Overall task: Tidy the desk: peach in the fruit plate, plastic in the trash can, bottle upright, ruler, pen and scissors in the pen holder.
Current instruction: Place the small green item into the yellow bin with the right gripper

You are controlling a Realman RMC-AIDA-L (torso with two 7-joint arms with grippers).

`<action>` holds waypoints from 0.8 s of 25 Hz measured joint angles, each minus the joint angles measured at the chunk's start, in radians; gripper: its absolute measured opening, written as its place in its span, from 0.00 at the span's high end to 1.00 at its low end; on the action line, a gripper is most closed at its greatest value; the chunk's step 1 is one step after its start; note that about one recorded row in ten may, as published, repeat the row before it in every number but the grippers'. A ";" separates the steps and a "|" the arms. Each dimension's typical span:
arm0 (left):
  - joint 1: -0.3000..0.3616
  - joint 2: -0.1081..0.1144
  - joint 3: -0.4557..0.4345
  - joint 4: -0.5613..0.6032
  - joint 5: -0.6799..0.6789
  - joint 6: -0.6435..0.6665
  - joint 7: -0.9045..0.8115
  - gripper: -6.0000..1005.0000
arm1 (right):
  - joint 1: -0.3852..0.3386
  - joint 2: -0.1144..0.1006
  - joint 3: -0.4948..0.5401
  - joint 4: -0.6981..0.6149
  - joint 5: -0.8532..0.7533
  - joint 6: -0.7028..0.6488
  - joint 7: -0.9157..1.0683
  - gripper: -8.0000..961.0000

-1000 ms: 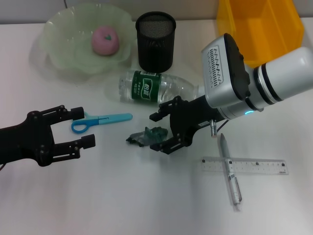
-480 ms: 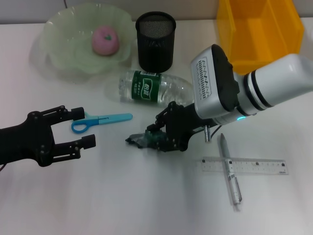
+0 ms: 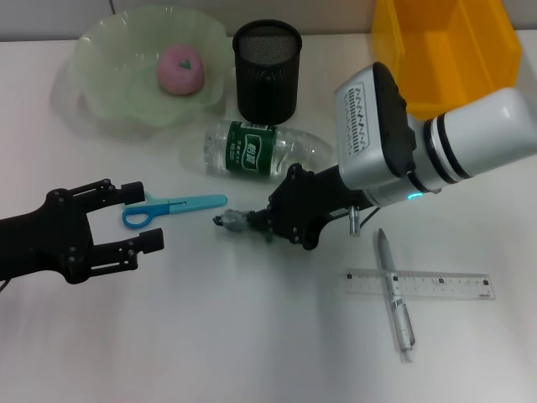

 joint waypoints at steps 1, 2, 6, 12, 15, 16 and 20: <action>0.000 0.000 -0.002 0.000 0.000 0.000 0.000 0.21 | -0.003 -0.001 0.005 0.000 0.008 -0.008 0.000 0.79; 0.000 0.001 -0.003 0.000 0.000 -0.001 0.000 0.21 | -0.011 -0.004 0.013 -0.003 0.023 -0.021 -0.001 0.85; 0.001 0.004 -0.007 0.000 -0.001 -0.001 0.001 0.21 | -0.076 -0.010 0.101 -0.062 0.066 -0.104 -0.008 0.99; 0.003 0.005 -0.007 0.000 -0.003 -0.002 0.007 0.22 | -0.205 -0.008 0.357 -0.103 0.228 -0.238 -0.108 0.99; 0.001 0.006 -0.006 0.000 -0.003 -0.002 0.007 0.22 | -0.267 -0.008 0.428 -0.079 0.381 -0.228 -0.186 0.98; 0.000 0.006 -0.005 0.000 -0.003 -0.002 0.007 0.22 | -0.284 -0.006 0.452 -0.060 0.437 -0.216 -0.218 0.98; -0.008 0.008 -0.004 0.000 -0.003 -0.002 0.007 0.22 | -0.313 -0.007 0.539 0.047 0.662 -0.123 -0.307 0.97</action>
